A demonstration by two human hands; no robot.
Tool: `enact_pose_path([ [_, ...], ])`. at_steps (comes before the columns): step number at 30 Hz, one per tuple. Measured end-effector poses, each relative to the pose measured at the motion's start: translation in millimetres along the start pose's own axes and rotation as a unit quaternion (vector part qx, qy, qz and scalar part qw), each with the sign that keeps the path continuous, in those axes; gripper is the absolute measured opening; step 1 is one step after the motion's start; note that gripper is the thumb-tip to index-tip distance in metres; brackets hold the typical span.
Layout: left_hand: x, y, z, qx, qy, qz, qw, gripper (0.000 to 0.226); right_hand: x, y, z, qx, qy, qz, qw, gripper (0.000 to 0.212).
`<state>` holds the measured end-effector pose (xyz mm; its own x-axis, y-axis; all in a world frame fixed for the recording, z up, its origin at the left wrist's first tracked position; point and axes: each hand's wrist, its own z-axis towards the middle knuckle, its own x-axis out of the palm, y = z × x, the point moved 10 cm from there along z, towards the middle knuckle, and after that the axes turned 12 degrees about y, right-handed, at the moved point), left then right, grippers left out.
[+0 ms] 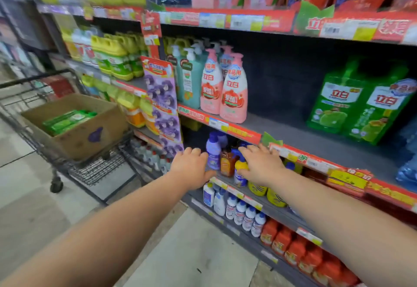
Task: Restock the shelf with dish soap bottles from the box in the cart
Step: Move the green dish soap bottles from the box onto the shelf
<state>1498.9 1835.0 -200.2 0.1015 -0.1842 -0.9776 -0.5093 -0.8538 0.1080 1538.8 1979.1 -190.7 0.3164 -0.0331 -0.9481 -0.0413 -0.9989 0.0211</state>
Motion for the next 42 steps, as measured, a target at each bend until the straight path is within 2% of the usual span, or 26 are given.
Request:
enact_pose_path([
  [8,33.0,155.1,-76.1,-0.103,0.038,-0.033,0.993,0.060,2.6,162.0,29.3,-0.098,0.025,-0.027,0.994,0.069],
  [17,67.6,374.5,-152.1,-0.188,0.049,-0.024,0.981,0.059,-12.5,405.3,98.3,-0.186,0.032,-0.050,0.981,0.070],
  [21,82.8,462.2,-175.7,-0.227,0.061,-0.034,0.971,0.061,-16.6,489.9,119.9,-0.209,0.022,-0.052,0.976,0.068],
  [32,111.9,604.0,-168.2,-0.265,0.042,-0.088,0.959,0.062,-30.7,621.0,204.3,-0.246,0.037,-0.082,0.965,0.071],
  [42,113.2,764.6,-77.7,-0.287,0.047,-0.081,0.953,0.057,-70.6,721.4,368.9,-0.269,0.026,-0.086,0.959,0.070],
])
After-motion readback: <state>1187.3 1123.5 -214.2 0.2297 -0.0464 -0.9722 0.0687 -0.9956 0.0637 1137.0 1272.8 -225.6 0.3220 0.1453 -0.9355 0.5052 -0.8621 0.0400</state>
